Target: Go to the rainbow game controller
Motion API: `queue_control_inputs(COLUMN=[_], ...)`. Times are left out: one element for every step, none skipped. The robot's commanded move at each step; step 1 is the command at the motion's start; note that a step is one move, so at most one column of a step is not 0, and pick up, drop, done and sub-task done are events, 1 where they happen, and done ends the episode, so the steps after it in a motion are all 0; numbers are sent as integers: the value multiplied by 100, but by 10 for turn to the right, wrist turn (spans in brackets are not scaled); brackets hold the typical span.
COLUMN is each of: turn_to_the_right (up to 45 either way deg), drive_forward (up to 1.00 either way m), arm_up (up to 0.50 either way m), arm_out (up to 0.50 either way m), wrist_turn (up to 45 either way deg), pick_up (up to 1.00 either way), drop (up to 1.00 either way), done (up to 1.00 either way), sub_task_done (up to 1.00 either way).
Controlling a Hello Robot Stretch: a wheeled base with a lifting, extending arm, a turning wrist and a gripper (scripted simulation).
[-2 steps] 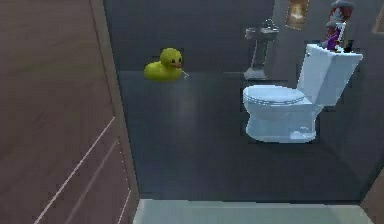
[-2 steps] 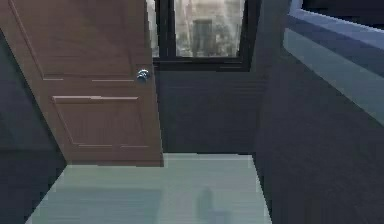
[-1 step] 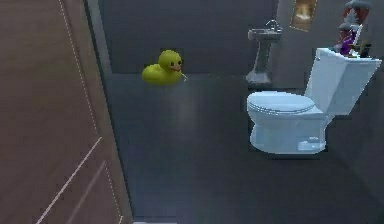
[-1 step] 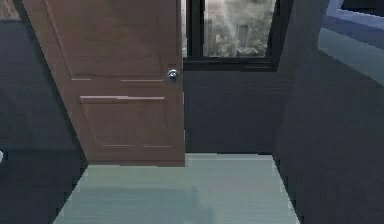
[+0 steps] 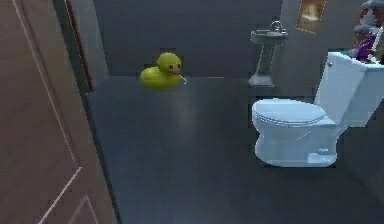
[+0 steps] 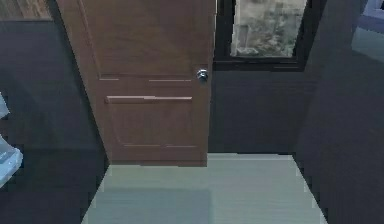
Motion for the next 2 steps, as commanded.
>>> queue_control_inputs(turn_to_the_right=[150,0], drive_forward=[0,100], arm_up=[0,0], arm_out=[0,0], wrist_turn=[0,0], pick_up=[0,0], drop=[0,0], done=[0,0], sub_task_done=[0,0])
